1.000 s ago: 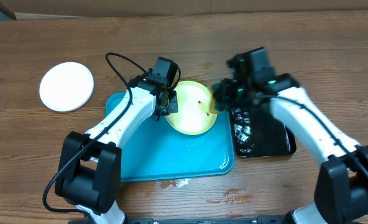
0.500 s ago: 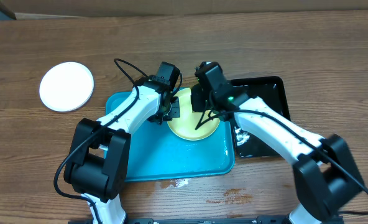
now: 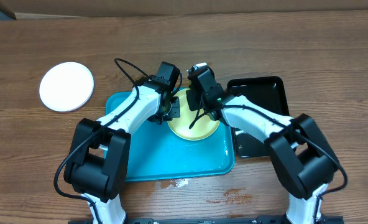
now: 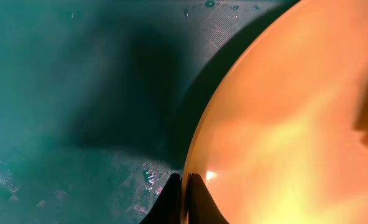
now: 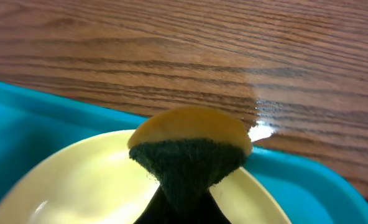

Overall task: Clean dirty plates on tray and stack at the side
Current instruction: 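Scrub the sauce smear on the yellow plate with the right gripper's sponge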

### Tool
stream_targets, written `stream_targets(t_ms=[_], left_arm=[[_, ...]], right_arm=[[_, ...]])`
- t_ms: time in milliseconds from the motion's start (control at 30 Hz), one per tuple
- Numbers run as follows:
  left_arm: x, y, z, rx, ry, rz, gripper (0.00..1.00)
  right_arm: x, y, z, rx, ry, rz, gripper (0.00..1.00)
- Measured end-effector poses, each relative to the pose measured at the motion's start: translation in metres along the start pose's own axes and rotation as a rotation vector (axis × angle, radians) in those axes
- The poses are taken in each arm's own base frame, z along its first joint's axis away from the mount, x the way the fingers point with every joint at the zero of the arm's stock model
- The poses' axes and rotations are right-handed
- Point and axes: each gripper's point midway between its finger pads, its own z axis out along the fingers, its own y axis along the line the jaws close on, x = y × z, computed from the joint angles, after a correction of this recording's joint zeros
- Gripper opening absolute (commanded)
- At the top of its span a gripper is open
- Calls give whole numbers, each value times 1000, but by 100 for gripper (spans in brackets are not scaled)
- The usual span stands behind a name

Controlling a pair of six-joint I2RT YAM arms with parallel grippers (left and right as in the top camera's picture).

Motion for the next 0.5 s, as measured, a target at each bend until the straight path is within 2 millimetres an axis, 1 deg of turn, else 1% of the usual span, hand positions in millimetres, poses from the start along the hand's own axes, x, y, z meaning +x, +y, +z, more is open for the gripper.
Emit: stream_targets(t_ms=[100, 233, 300, 500], left_arm=[[0, 0, 0, 0, 0, 1, 4], [0, 0, 0, 0, 0, 1, 4], [0, 0, 0, 0, -1, 1, 4], [0, 0, 0, -1, -1, 1, 4]], right_arm=[[2, -1, 6, 6, -1, -37, 4], [2, -1, 6, 6, -2, -78, 4], [5, -2, 6, 12, 11, -94, 4], [7, -3, 6, 15, 21, -113, 4]])
